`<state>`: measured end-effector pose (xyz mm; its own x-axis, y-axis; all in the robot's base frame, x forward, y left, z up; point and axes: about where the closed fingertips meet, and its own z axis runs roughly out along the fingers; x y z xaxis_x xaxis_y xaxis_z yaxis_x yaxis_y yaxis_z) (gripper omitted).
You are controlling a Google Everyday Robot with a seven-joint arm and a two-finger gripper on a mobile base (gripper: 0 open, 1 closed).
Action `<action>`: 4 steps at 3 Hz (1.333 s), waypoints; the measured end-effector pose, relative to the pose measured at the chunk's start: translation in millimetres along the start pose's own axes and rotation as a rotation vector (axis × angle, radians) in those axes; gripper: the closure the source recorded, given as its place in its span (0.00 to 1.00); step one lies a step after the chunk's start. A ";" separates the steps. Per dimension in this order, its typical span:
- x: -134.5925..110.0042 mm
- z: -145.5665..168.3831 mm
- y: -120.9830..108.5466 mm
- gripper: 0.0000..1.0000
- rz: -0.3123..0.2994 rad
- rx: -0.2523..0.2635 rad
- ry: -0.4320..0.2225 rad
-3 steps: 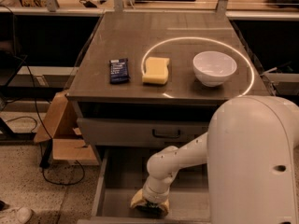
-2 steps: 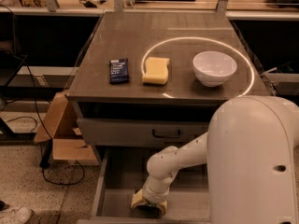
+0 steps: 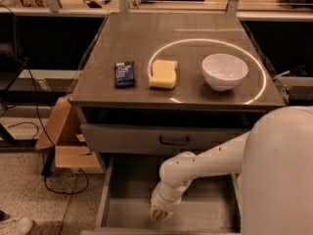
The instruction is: Pick green can from middle drawer and place on counter
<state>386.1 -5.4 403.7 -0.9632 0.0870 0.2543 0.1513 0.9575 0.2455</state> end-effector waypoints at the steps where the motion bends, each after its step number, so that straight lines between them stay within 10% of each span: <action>1: 0.4 -1.2 -0.5 1.00 0.001 -0.003 -0.001; 4: 0.5 -1.1 -0.5 0.35 0.001 -0.003 -0.001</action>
Offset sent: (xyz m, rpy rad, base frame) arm -0.0002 -0.0007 0.0011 0.0026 -0.0008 -0.0016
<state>385.8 -6.1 404.7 -0.9633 0.0877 0.2539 0.1525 0.9566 0.2481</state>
